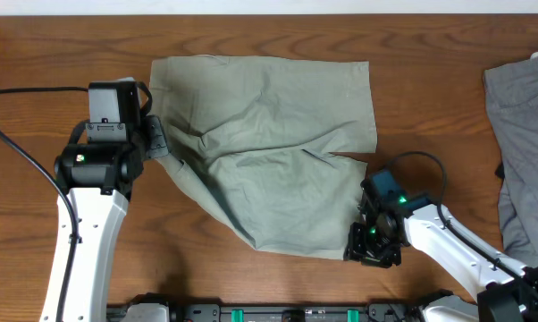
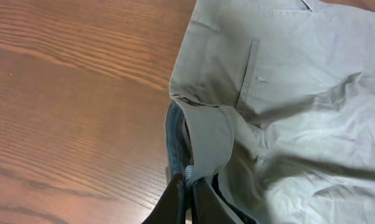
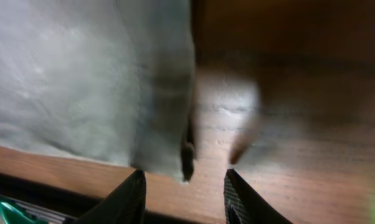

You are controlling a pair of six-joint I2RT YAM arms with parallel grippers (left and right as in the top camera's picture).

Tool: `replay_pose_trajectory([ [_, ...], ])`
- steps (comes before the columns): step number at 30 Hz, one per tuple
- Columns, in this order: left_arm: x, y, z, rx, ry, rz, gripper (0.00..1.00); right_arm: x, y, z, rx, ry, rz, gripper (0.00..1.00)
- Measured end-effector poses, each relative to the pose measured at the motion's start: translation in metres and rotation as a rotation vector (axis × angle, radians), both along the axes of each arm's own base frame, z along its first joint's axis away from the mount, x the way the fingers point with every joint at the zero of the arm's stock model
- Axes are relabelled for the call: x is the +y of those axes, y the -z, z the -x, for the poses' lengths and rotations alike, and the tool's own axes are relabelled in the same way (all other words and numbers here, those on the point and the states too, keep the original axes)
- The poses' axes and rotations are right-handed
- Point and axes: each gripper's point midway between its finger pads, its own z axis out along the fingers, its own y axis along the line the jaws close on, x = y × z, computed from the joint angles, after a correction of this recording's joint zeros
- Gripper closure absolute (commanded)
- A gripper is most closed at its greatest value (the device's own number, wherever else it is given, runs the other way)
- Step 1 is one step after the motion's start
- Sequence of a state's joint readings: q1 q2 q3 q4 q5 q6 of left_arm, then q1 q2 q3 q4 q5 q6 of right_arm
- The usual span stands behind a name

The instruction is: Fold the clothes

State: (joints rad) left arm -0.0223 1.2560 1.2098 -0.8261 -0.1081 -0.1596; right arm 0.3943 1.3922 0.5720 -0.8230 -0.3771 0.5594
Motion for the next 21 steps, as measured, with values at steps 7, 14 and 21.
replay_pose_trajectory([
  [7, 0.0000, 0.0000, 0.0000, 0.000, 0.000, 0.000, 0.94, 0.0043, 0.0005, -0.0097, -0.041, 0.003, -0.017, 0.63],
  [14, 0.0000, 0.0000, 0.0000, 0.000, 0.000, 0.000, 0.94, 0.0086, 0.0006, -0.0035, -0.033, -0.028, -0.013, 0.72],
  [21, 0.0000, 0.0000, 0.0000, 0.000, 0.000, 0.000, 0.94, 0.0095, 0.0014, -0.0028, -0.033, -0.025, -0.002, 0.99],
])
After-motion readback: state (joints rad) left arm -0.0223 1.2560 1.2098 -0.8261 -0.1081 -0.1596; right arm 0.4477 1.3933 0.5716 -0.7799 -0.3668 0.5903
